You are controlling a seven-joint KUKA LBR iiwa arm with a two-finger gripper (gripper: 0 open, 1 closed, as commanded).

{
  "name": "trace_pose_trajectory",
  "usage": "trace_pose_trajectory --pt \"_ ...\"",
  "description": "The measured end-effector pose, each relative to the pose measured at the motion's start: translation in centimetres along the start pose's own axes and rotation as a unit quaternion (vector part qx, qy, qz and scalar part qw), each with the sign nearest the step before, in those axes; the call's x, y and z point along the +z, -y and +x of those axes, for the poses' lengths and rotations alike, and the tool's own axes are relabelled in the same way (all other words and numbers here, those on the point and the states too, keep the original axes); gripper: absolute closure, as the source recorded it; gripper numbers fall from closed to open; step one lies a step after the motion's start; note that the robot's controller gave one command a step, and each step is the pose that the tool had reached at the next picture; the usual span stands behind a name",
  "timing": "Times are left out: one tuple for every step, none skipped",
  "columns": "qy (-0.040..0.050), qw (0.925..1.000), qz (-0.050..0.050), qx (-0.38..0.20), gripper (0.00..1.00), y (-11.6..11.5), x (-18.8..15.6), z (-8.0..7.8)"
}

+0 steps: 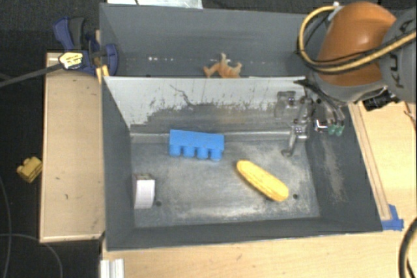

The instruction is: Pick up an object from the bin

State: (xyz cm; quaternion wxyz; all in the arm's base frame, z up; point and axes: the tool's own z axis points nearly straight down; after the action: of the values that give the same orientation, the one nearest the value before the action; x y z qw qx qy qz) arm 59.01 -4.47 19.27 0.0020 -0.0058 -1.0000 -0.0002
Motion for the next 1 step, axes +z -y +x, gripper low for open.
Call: trace_pose_trajectory --pt "0.0038 1.0000 0.000 0.000 0.00 -0.02 -0.50 -0.12"
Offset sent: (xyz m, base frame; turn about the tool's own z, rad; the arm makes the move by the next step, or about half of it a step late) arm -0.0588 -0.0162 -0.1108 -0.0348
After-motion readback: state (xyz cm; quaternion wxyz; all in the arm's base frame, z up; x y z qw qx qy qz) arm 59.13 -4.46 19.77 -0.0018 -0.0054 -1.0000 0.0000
